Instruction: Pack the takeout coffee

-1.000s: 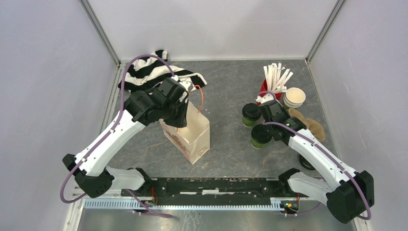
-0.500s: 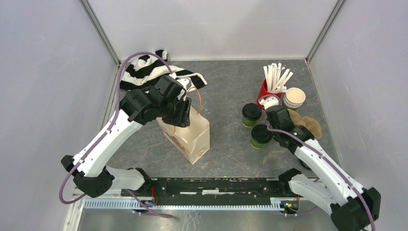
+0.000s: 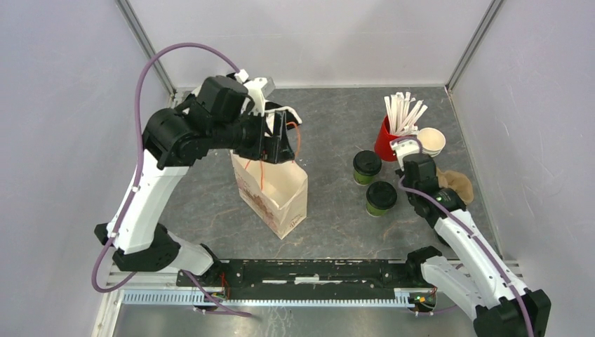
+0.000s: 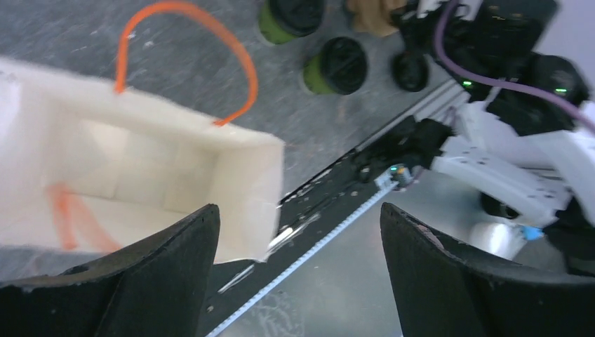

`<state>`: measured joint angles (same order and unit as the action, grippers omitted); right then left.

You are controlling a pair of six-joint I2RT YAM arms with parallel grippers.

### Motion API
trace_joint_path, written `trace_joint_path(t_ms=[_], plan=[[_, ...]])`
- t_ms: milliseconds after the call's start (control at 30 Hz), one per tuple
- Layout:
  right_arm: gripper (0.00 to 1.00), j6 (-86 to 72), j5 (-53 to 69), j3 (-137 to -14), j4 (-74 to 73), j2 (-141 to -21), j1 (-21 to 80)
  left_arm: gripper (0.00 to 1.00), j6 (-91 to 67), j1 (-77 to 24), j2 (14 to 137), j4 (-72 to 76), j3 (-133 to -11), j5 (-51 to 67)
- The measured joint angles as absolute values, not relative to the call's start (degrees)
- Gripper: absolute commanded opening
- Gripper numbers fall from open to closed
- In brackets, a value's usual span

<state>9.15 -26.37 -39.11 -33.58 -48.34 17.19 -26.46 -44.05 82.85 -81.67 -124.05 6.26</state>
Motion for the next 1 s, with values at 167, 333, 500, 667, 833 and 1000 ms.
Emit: trace_joint_path(t_ms=[167,333,500,667,833,1000], plan=[[0.0,9.28,-16.23,-39.11,-32.62,-48.49,7.99,0.89,-31.4,-44.05,84.73,-78.81,-128.14,14.33],[0.0,9.26,-9.54,-39.09,-32.6,-48.6,4.73,0.89,-35.59,-44.05,84.01,-73.67,-126.41,18.59],[0.0,8.6,-7.42,-39.22,-32.93,-50.13,3.84,0.85,-39.44,-44.84,80.47,-65.52,-118.24,21.58],[0.0,6.85,-6.55,-40.88,-33.78,-51.51,2.7,0.61,-43.42,-50.89,82.39,-52.82,-112.33,23.0],[0.0,5.43,-6.22,-42.94,-33.93,-52.16,1.5,0.48,-46.98,-56.1,89.84,-42.17,-108.09,21.17],[0.0,3.57,-3.99,-43.81,-33.76,-52.64,-0.47,0.46,-49.08,-57.93,96.86,-37.04,-106.52,16.03]])
